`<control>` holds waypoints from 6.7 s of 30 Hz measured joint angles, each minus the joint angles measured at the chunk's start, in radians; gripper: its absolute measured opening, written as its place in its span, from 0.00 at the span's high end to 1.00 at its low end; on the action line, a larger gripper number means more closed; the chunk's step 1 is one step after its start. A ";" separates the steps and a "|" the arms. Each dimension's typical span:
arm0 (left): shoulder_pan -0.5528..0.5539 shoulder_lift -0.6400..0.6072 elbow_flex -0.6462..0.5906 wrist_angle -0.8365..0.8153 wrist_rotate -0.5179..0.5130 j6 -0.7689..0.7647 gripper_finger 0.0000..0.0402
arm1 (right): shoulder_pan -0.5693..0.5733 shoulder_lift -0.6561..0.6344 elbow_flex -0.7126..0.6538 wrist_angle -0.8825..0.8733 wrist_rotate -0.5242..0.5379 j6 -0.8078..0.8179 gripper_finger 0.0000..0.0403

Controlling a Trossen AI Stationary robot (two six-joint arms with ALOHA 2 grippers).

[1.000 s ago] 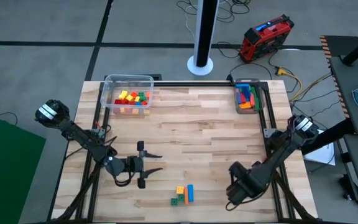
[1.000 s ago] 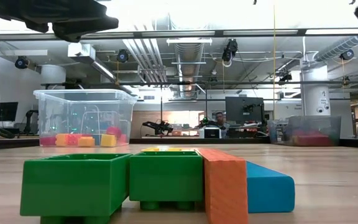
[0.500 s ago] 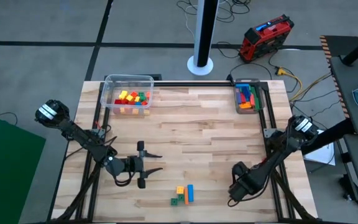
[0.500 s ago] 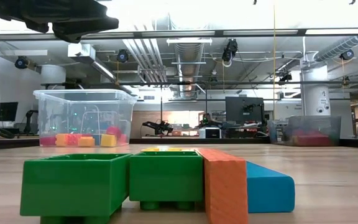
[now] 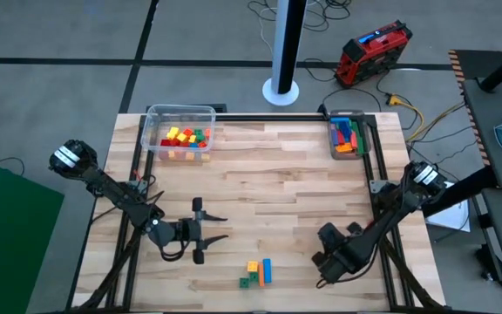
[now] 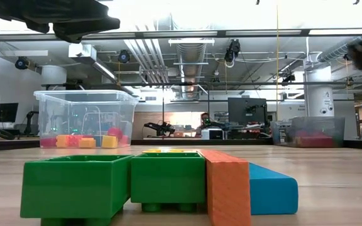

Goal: Sort blocks by size
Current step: Put the brown rectangular wooden block into the black bin, then put the yellow triangular wooden block into the black bin

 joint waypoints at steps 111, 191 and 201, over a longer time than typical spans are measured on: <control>0.005 0.050 0.000 0.111 -0.103 0.112 0.52 | -0.037 -0.116 0.004 -0.145 -0.402 -0.055 0.47; 0.005 0.050 -0.004 0.082 -0.101 0.104 0.52 | -0.197 0.026 -0.067 0.087 -0.205 -0.533 0.70; 0.005 0.050 -0.005 0.085 -0.102 0.119 0.52 | -0.395 0.035 0.163 0.164 0.055 -0.846 0.70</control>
